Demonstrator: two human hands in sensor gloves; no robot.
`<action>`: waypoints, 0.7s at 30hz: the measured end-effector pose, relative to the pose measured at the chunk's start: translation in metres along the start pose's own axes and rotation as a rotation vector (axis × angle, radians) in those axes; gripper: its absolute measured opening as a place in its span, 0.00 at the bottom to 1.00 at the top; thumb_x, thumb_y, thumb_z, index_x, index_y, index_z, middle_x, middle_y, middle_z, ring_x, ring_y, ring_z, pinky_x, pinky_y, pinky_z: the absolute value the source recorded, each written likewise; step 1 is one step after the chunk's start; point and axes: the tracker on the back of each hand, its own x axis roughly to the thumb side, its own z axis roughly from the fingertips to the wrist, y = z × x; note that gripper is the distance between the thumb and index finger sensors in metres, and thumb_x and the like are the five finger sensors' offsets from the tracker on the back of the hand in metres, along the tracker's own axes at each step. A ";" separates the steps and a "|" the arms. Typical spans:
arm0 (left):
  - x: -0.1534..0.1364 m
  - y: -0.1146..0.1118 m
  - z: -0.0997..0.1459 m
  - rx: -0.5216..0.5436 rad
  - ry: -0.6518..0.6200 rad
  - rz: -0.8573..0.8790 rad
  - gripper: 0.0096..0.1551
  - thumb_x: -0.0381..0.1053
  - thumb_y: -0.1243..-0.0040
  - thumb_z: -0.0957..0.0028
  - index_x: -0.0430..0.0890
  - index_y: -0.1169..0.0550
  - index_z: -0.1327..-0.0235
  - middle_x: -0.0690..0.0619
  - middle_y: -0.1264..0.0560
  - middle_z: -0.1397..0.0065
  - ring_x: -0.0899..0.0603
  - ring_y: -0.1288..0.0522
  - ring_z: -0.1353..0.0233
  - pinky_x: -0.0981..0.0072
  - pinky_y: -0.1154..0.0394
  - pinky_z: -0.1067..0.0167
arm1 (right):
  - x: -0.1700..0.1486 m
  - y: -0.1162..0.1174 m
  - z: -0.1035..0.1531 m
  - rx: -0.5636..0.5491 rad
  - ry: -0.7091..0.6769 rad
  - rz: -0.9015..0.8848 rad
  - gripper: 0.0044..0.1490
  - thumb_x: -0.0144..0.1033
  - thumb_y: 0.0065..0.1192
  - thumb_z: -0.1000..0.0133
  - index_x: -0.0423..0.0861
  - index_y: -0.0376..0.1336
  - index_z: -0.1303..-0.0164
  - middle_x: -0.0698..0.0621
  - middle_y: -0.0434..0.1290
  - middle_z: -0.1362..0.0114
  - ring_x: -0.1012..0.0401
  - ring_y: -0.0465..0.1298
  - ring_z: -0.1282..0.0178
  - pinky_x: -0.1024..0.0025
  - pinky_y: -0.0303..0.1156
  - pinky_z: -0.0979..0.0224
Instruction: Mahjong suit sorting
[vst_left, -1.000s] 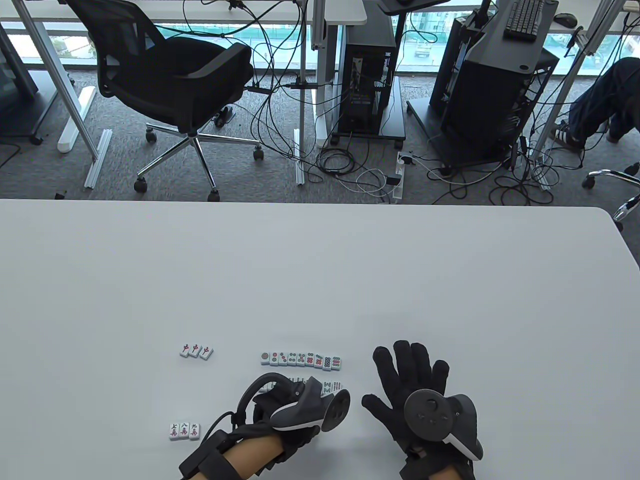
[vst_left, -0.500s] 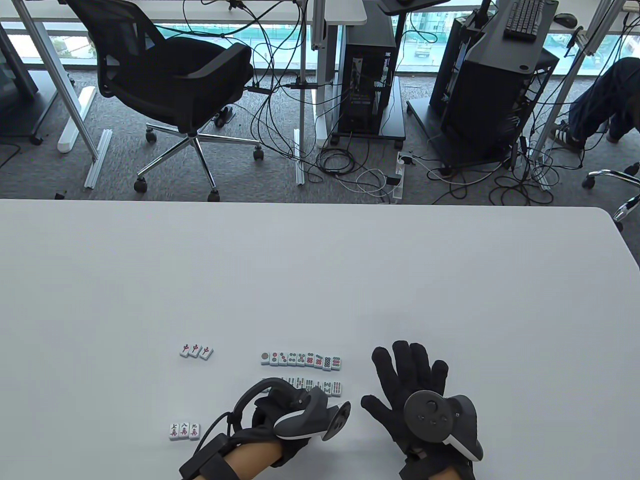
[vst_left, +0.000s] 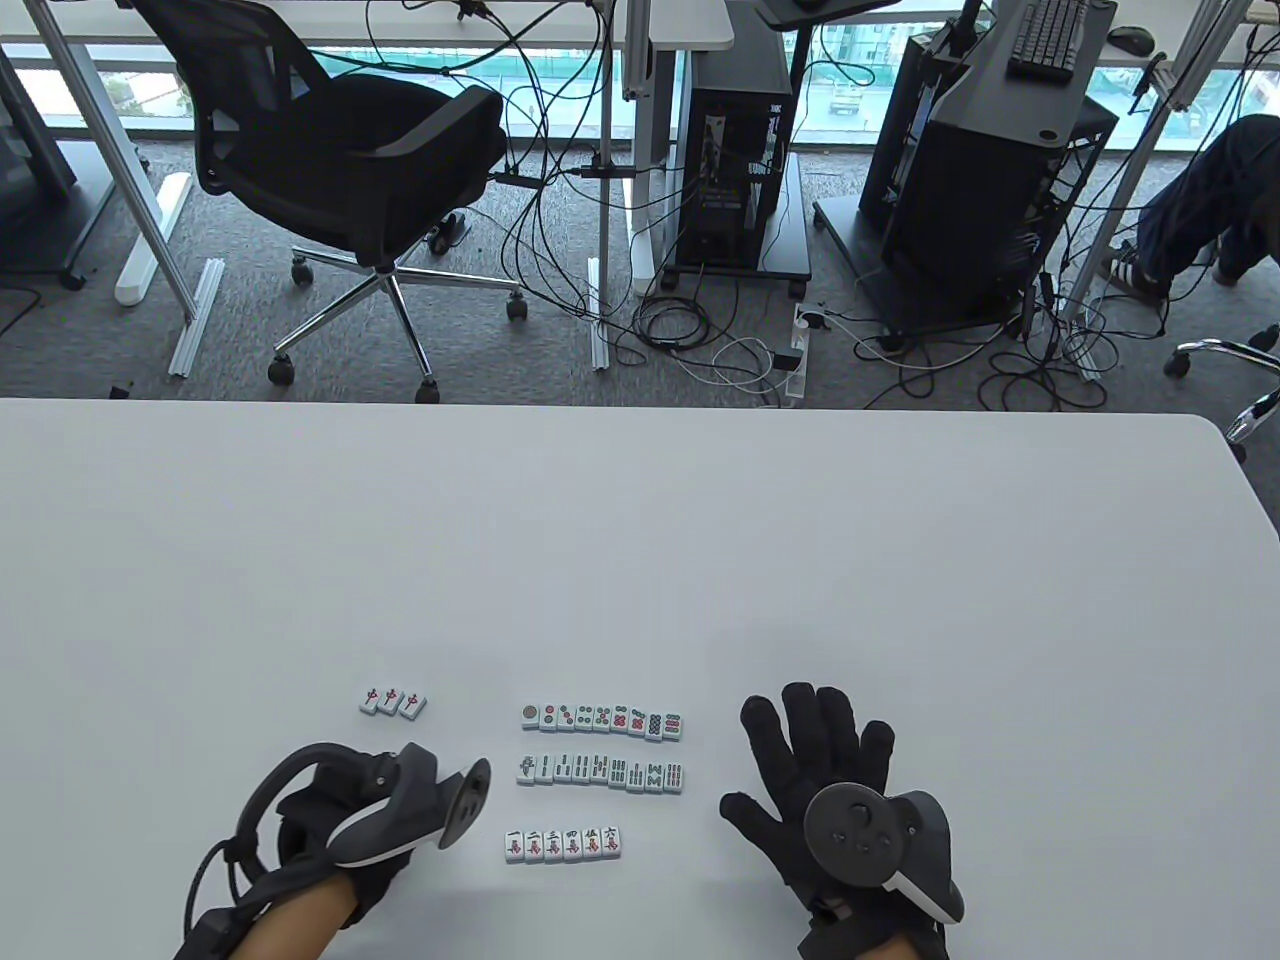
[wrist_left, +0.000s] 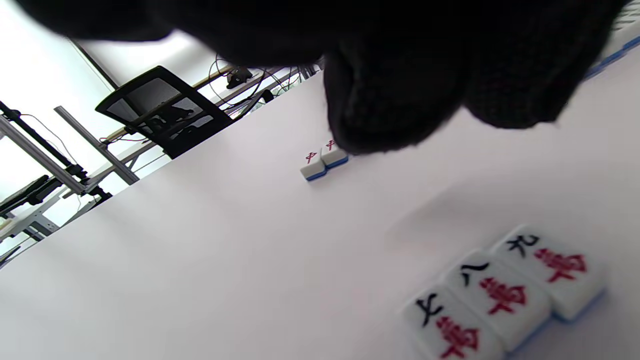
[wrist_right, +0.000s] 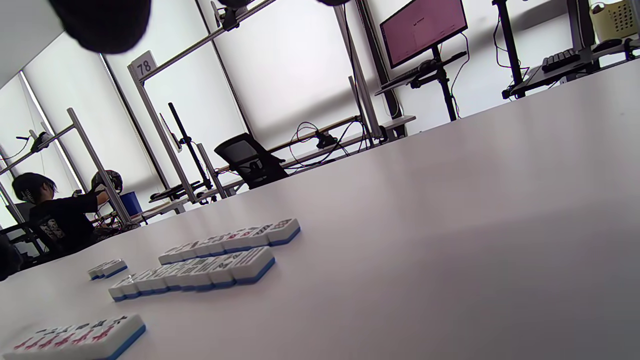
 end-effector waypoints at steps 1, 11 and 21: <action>-0.008 -0.005 0.001 -0.008 0.014 0.004 0.36 0.62 0.29 0.72 0.49 0.18 0.49 0.64 0.13 0.71 0.54 0.19 0.80 0.58 0.19 0.70 | 0.000 0.000 0.000 0.001 0.002 0.004 0.51 0.65 0.48 0.43 0.60 0.34 0.16 0.44 0.37 0.12 0.42 0.29 0.16 0.30 0.28 0.23; -0.015 -0.048 0.010 -0.152 -0.053 0.058 0.39 0.64 0.28 0.73 0.50 0.19 0.46 0.64 0.13 0.67 0.54 0.17 0.76 0.58 0.18 0.67 | -0.001 0.002 0.000 0.011 0.020 0.021 0.51 0.65 0.48 0.43 0.60 0.34 0.17 0.45 0.37 0.12 0.42 0.30 0.16 0.30 0.28 0.23; 0.007 -0.058 0.004 -0.102 -0.127 -0.005 0.36 0.63 0.30 0.71 0.44 0.18 0.52 0.64 0.14 0.71 0.54 0.18 0.79 0.58 0.18 0.69 | -0.002 0.002 -0.001 0.019 0.032 0.021 0.51 0.65 0.48 0.43 0.60 0.34 0.17 0.44 0.37 0.12 0.42 0.30 0.16 0.30 0.28 0.23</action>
